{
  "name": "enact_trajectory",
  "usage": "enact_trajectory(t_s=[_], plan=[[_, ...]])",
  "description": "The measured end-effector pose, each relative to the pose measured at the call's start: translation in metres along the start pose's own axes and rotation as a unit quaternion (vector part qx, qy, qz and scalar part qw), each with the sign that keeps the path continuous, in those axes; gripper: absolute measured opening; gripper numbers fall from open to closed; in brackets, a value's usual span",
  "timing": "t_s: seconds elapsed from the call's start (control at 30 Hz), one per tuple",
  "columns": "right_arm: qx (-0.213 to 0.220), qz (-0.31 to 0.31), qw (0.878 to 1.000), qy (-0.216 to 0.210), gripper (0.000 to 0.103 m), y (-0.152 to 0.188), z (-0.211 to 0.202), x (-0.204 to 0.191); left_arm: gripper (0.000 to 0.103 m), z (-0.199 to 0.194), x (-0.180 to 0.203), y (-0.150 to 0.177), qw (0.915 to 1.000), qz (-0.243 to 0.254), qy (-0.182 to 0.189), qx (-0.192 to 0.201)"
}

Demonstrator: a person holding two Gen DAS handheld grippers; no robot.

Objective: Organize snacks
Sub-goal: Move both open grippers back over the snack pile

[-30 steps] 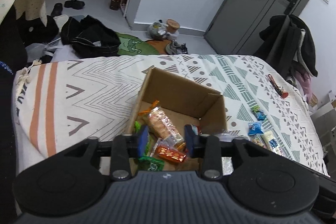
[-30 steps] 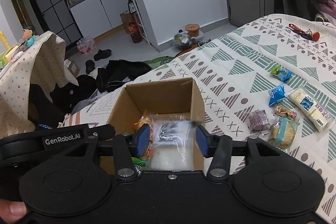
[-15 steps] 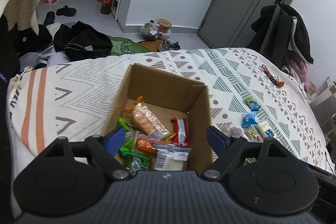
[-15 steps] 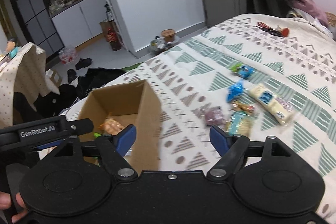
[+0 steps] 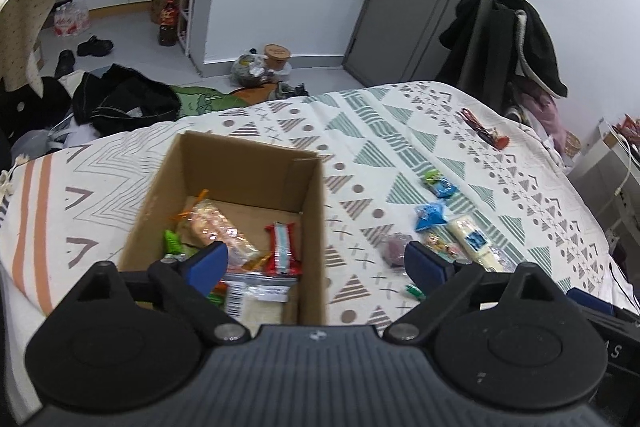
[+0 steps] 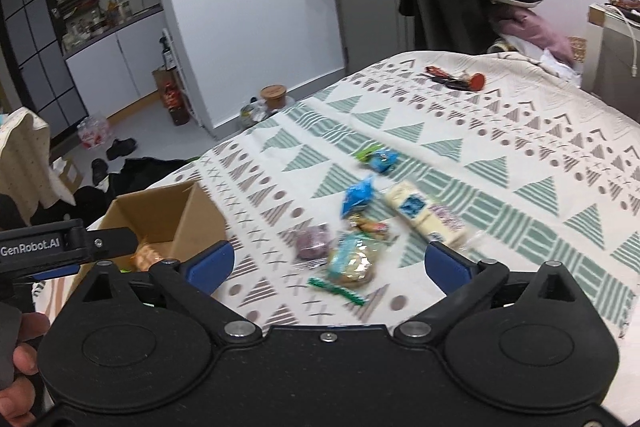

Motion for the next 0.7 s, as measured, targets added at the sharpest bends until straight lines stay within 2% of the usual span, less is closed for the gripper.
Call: enact_trajectory(t_s=[0.53,0.63,0.7], plan=[[-0.003,0.028,0.999,0.032,0.103,0.01,0.011,0.064,0.095,0.019,0.057,0.014,0.9988,0.045,0.01,-0.015],[-0.011,0.036,0.998,0.049,0.103,0.016,0.019,0.073,0.094,0.026,0.067,0.018,0.9977,0.065,0.005,-0.016],[-0.016,0.042,0.998,0.045,0.103,0.017,0.025,0.076,0.094,0.031,0.073,0.02,0.9967,0.078,0.009,-0.019]])
Point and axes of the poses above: each gripper's, at about its wrist camera, not at the fingertips, and z roughly the way its jaws point, x to its right, y to its underside, the point moved 7 cm from there along z, roughly the way its jaws point, and after that the axes turned 4 degrees about y, right-handed, at the moved point
